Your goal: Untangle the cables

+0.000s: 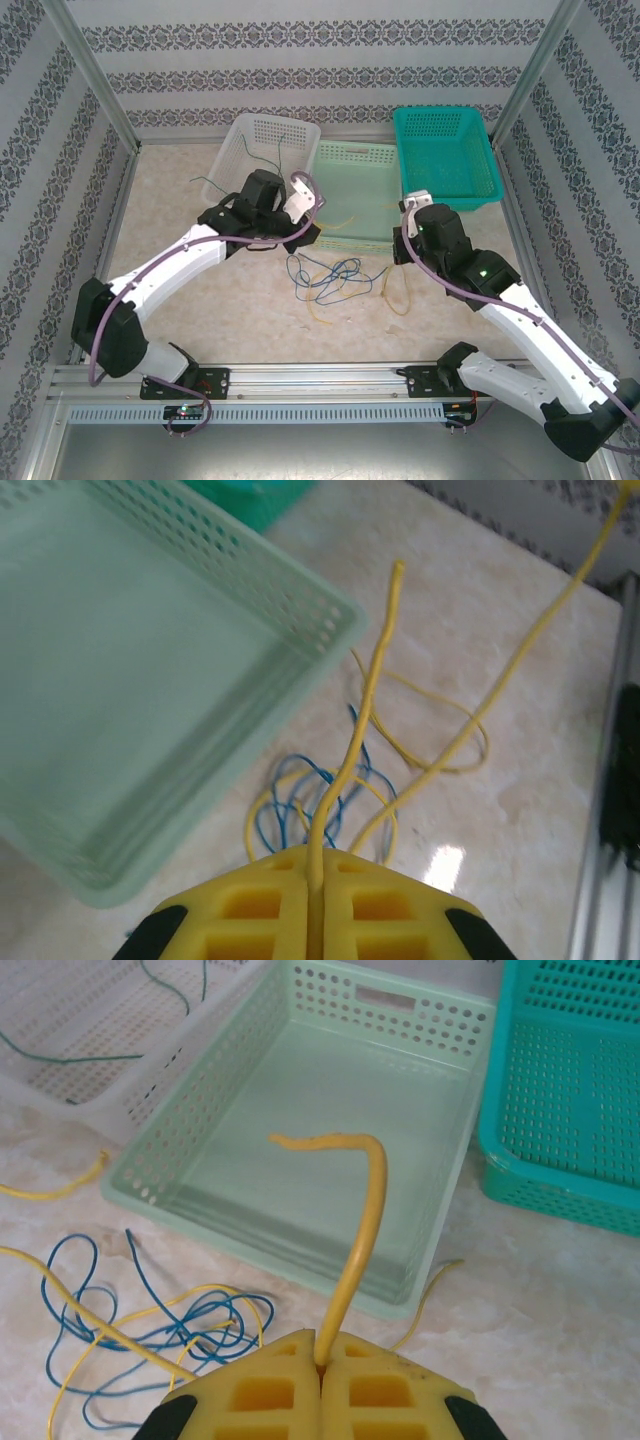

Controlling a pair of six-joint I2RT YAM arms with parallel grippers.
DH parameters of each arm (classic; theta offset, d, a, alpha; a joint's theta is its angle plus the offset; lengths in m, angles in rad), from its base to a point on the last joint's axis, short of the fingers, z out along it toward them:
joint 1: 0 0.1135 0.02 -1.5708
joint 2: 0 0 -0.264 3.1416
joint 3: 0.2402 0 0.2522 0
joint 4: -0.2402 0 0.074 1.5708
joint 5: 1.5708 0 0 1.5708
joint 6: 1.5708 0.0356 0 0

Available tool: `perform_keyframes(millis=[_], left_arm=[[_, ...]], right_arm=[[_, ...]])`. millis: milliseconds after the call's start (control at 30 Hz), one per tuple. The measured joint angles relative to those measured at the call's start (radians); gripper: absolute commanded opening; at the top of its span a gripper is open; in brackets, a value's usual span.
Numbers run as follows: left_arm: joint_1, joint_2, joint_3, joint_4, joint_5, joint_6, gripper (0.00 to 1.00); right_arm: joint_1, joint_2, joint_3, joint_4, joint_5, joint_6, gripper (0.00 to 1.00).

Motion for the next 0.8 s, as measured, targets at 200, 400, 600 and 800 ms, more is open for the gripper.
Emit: perform_keyframes(millis=[200,400,600,800], left_arm=[[0.000,-0.090,-0.134,0.251,-0.127,-0.158,0.05],[0.000,-0.123,-0.245,0.484,-0.254,-0.323,0.05],[-0.010,-0.147,-0.323,0.684,-0.355,-0.484,0.05],[-0.026,-0.146,-0.368,0.803,-0.446,-0.624,0.05]], right_arm=[[-0.013,-0.045,-0.091,0.110,0.003,0.141,0.00],[-0.033,-0.098,-0.216,0.233,0.035,0.341,0.00],[-0.079,-0.186,-0.372,0.385,0.045,0.575,0.00],[-0.091,-0.185,-0.473,0.523,0.032,0.748,0.00]])
